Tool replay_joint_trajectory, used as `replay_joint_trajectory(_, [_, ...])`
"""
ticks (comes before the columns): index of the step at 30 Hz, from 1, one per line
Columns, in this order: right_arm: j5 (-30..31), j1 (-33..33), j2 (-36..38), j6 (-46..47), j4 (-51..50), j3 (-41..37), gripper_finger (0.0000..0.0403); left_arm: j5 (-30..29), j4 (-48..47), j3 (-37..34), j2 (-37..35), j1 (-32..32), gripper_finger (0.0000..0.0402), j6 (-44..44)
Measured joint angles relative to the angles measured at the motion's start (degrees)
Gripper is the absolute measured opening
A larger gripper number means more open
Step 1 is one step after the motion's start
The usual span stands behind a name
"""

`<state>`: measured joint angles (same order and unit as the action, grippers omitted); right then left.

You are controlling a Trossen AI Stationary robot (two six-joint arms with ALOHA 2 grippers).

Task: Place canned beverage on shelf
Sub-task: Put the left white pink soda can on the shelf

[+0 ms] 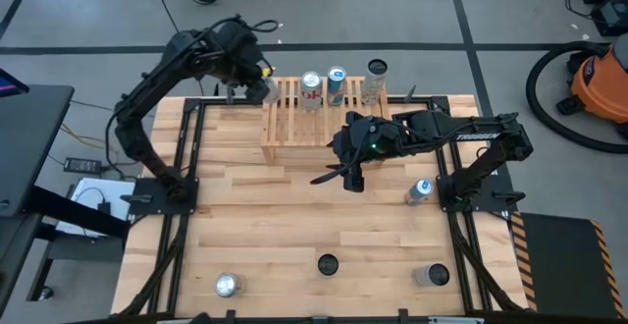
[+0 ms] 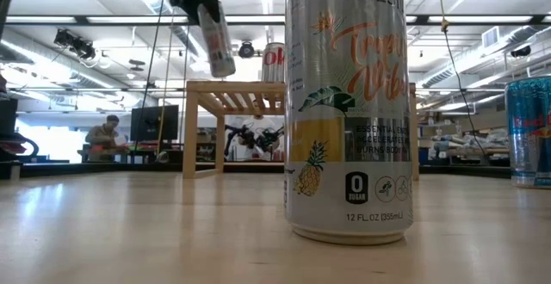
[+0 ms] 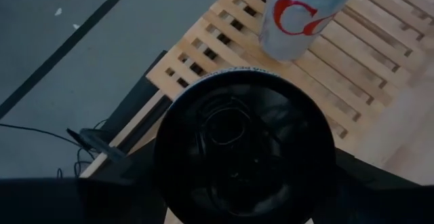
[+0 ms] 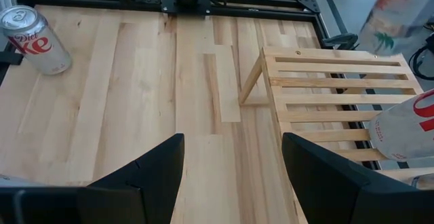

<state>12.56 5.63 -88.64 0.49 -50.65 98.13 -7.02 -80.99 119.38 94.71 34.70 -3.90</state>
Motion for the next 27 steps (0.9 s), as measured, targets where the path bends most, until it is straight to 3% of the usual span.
replay_joint_trajectory(8, [-0.04,-0.02,0.0,0.02,-0.02,0.0,0.0257,3.41,-1.61,2.17,3.77,-0.26,0.0263,0.09])
replay_joint_trajectory(27, [-0.28,0.04,0.0,2.49,-0.25,0.0,0.0257,3.82,-1.87,2.09,7.4,-0.33,0.0263,1.3])
